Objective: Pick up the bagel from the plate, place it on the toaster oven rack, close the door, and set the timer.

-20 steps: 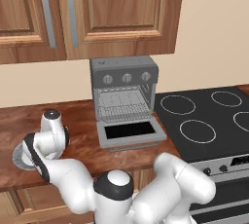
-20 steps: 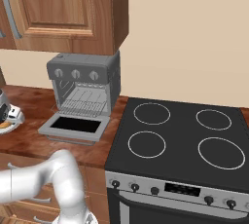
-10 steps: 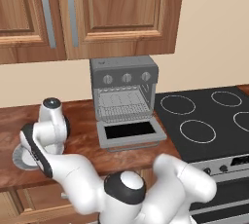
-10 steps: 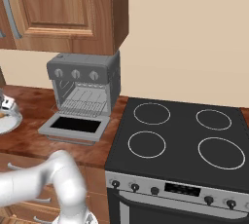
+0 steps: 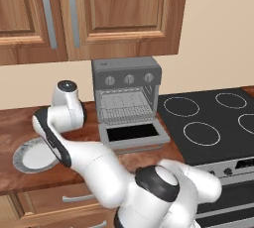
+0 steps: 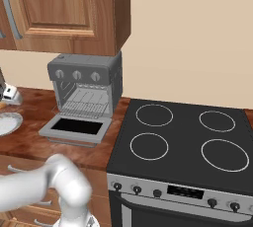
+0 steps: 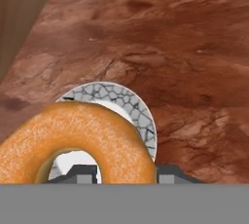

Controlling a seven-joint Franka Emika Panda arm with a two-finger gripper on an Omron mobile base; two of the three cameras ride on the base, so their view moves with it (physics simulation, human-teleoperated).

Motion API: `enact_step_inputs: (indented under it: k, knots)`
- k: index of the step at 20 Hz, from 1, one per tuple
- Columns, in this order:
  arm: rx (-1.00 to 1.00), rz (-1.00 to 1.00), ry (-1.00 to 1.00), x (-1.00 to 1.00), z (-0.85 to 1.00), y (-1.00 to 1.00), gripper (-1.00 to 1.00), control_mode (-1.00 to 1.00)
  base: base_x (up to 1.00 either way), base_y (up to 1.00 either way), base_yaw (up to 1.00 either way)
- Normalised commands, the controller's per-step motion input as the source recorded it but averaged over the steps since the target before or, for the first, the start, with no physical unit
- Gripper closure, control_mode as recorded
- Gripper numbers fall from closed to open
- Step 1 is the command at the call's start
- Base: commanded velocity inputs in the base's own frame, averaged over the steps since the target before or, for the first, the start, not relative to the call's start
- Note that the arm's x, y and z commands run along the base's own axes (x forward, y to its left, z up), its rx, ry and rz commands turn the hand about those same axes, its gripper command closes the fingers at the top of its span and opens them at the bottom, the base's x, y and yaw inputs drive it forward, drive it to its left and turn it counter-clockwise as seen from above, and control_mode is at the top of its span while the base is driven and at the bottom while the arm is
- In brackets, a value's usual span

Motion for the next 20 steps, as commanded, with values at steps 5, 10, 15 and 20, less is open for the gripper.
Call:
enact_step_inputs:
  k: [5, 10, 15, 20]
  knots:
    - [-0.02, -0.01, -0.08, 0.00, 0.09, -0.90, 1.00, -1.00, 0.00, 0.00, 0.00]
    - [-0.04, 0.00, -0.12, 0.00, 0.00, -0.90, 1.00, -1.00, 0.00, 0.00, 0.00]
    - [-0.02, 0.00, -0.15, 0.00, 0.00, -0.84, 1.00, -1.00, 0.00, 0.00, 0.00]
    - [0.00, 0.00, -0.09, 0.00, 0.00, -0.72, 1.00, -1.00, 0.00, 0.00, 0.00]
